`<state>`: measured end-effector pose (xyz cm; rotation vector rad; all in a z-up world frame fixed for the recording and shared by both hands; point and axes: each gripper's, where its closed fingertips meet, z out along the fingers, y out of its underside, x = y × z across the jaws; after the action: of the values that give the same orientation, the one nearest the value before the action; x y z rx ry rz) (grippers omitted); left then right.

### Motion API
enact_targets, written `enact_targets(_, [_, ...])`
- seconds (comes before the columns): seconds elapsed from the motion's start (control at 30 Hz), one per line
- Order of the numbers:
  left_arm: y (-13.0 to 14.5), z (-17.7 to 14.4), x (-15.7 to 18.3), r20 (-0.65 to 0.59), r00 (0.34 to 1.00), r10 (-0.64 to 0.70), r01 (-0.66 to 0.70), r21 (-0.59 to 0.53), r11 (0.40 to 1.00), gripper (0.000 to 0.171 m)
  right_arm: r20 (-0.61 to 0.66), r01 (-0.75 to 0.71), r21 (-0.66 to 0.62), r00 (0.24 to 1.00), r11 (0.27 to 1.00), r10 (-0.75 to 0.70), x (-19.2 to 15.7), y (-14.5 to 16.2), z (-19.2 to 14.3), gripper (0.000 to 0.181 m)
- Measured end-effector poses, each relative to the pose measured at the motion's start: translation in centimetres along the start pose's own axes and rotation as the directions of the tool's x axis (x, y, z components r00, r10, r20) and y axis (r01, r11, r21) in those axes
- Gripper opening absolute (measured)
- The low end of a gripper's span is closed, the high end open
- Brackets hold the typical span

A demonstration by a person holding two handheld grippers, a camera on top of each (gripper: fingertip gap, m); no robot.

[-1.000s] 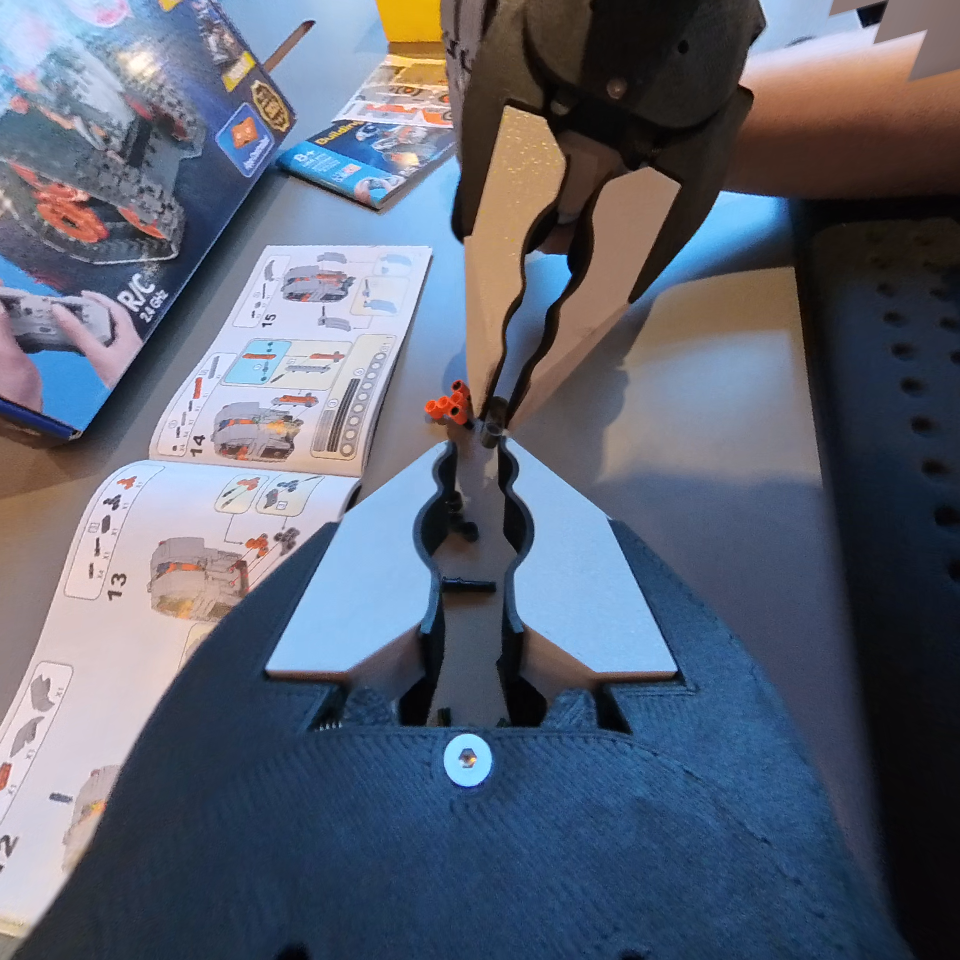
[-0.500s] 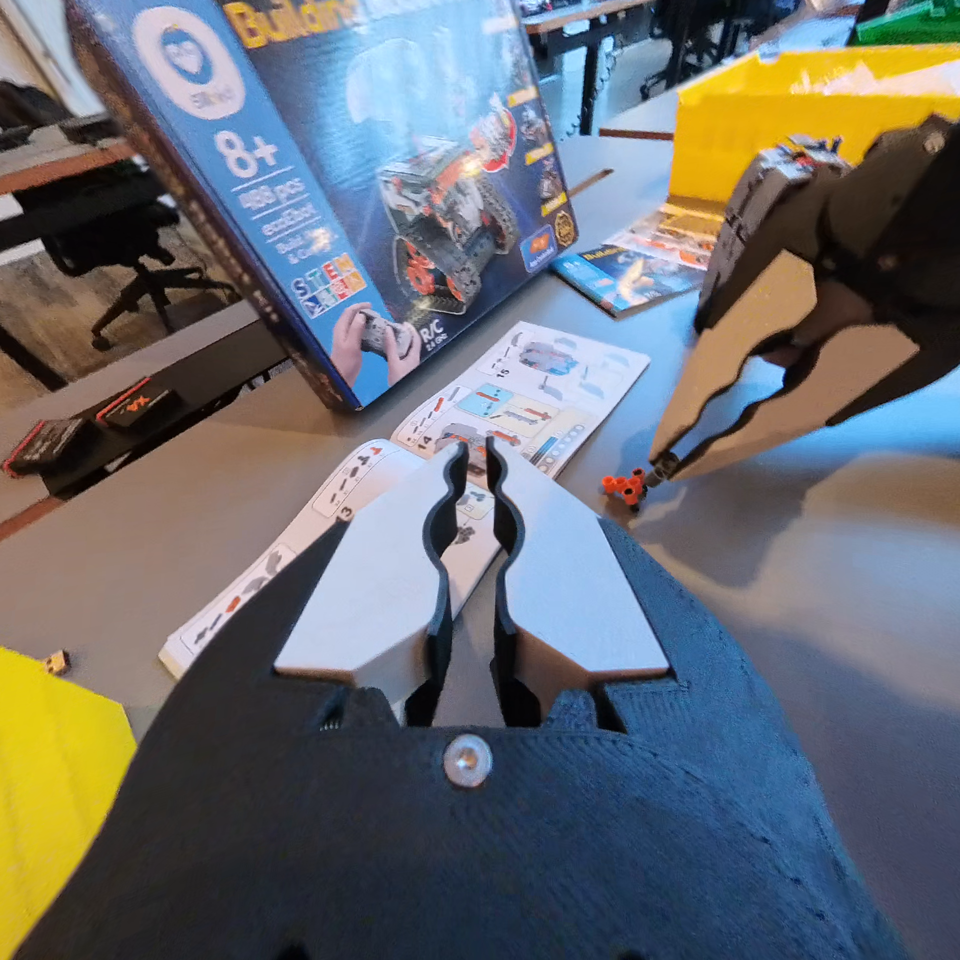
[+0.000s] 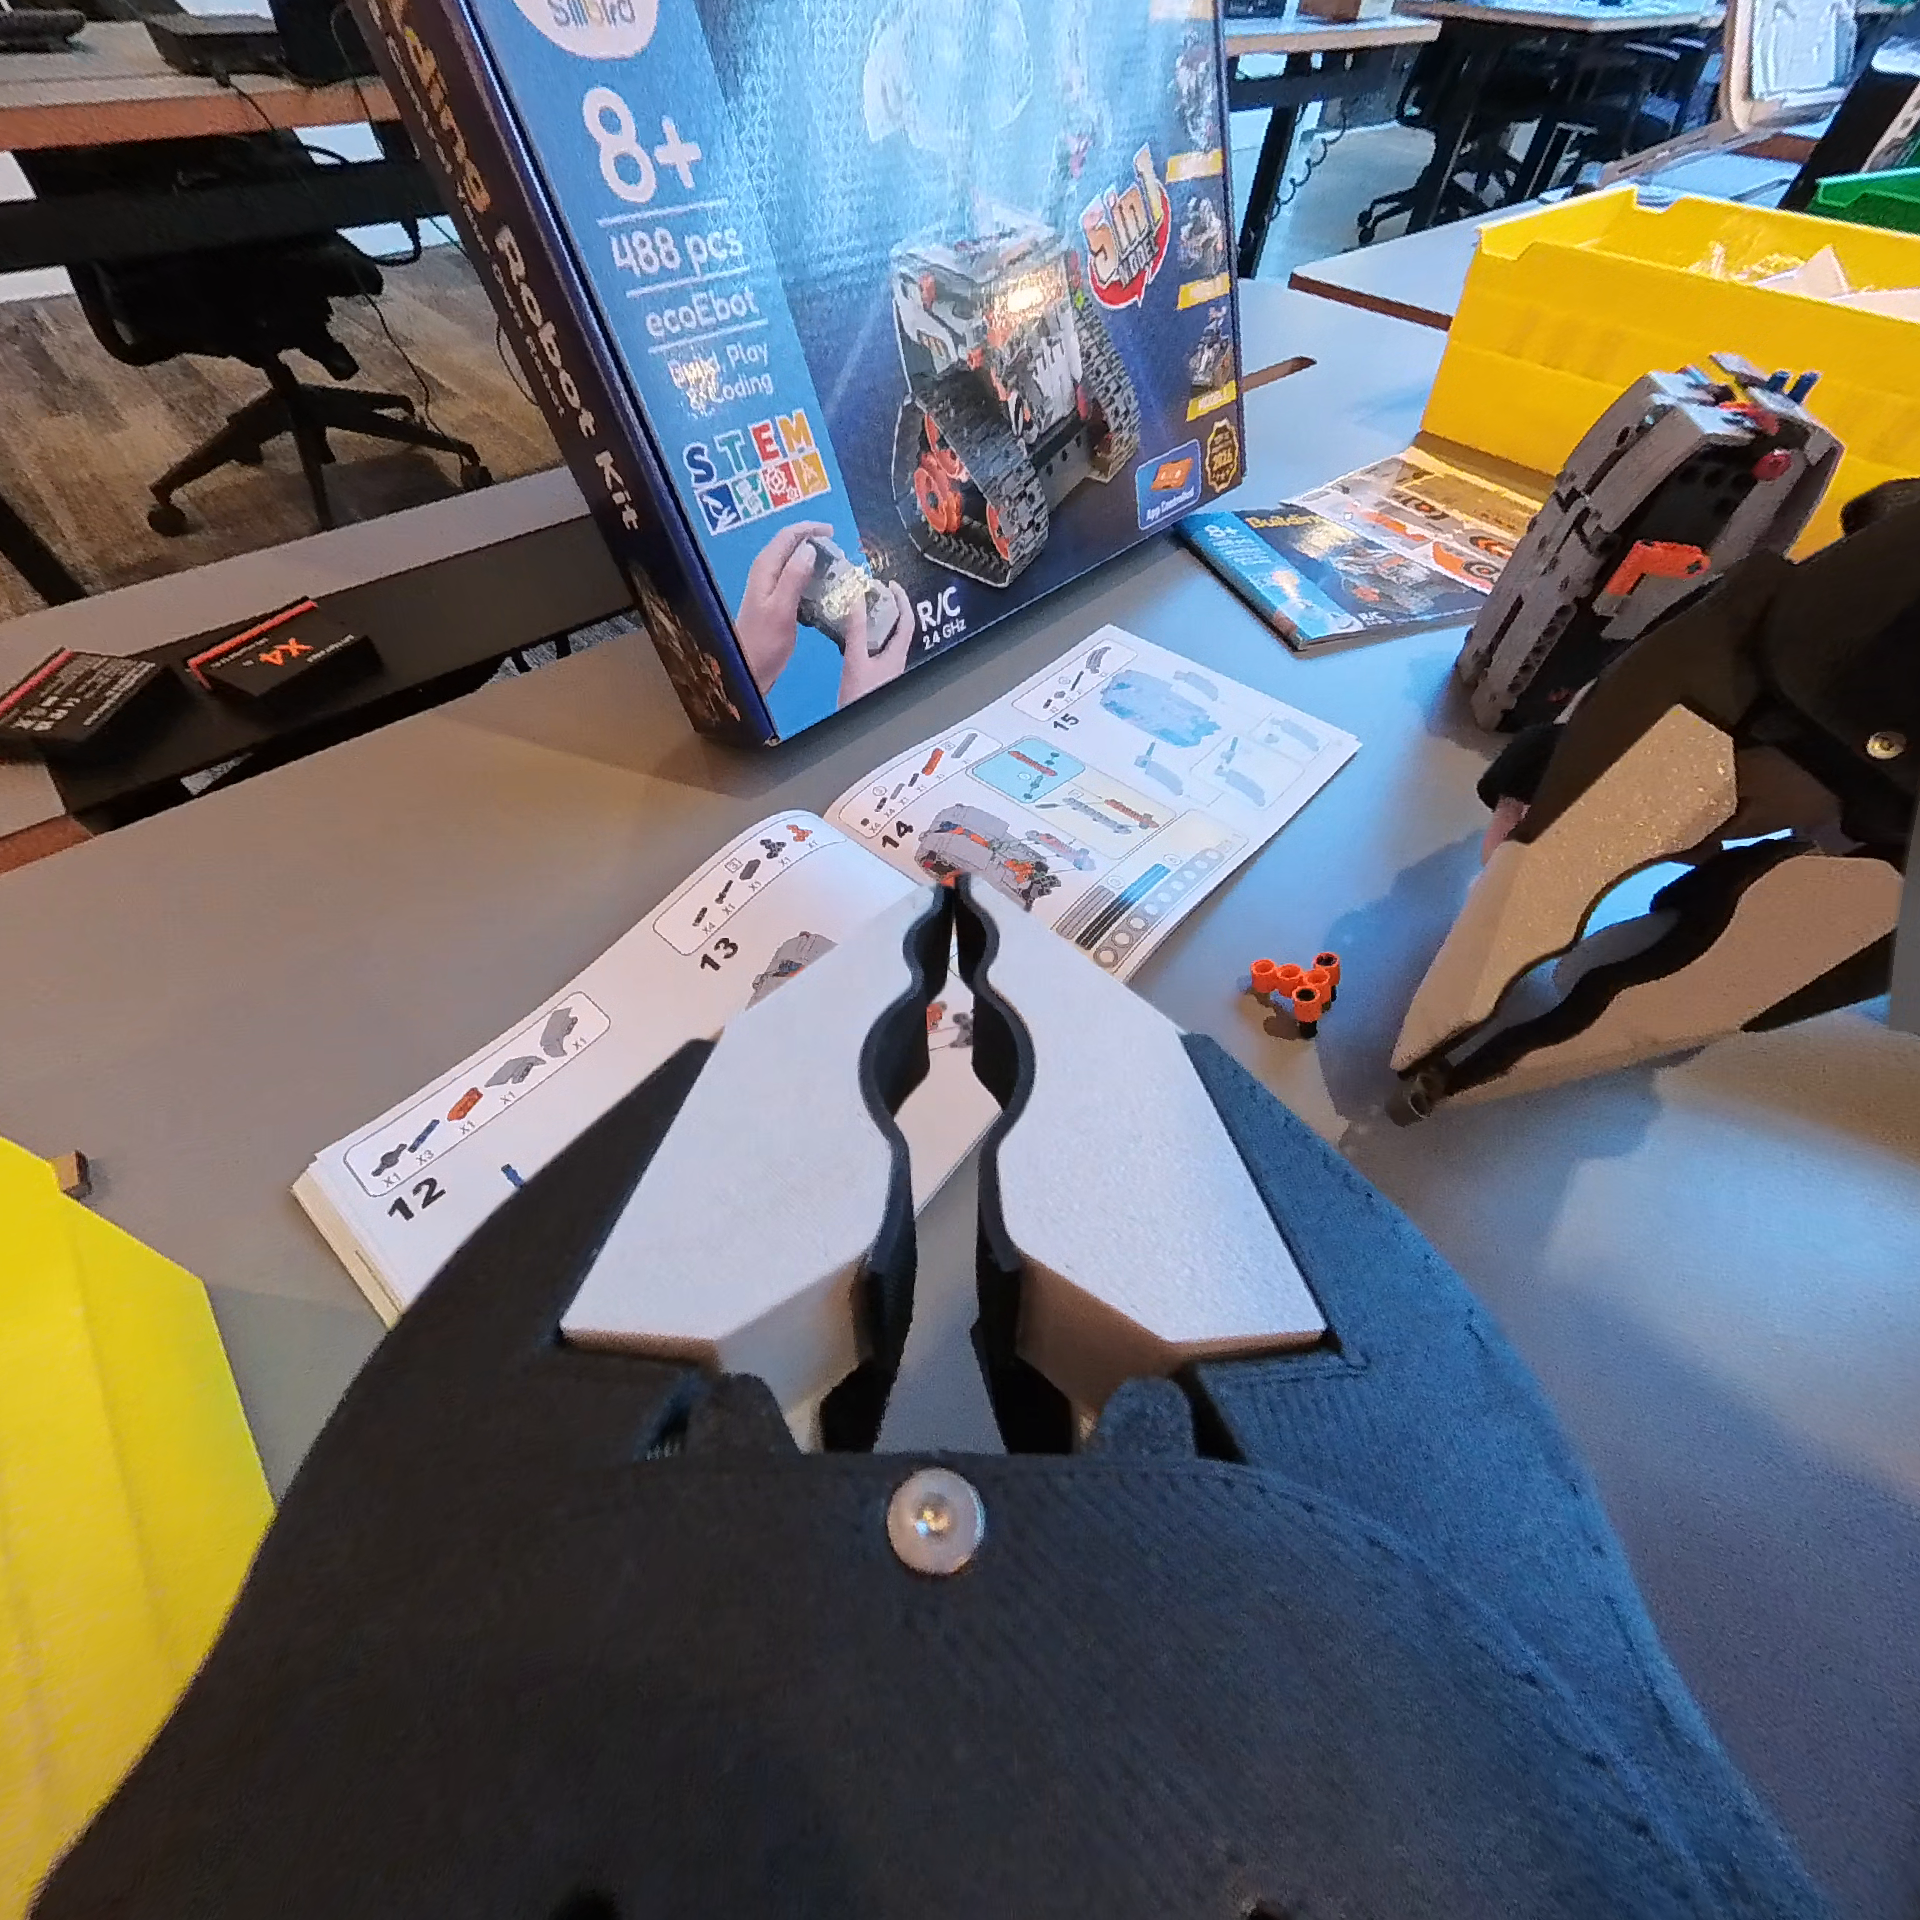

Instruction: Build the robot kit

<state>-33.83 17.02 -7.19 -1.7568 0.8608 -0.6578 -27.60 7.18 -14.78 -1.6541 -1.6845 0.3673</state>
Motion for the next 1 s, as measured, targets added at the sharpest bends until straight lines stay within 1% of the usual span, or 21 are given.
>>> enact_targets(0.47, [0.3,0.1,-0.3,0.012,1.0,-0.015,0.015,-0.018,1.0,0.0,0.072,0.002,-0.044,0.997,0.999,0.001,-1.3,0.6,0.8,0.006])
enact_targets(1.0, [0.3,-0.1,-0.8,0.019,0.998,-0.057,0.057,-0.014,0.998,0.0,0.095,-0.028,-0.026,0.995,0.999,0.03,-1.4,0.6,0.9,0.006])
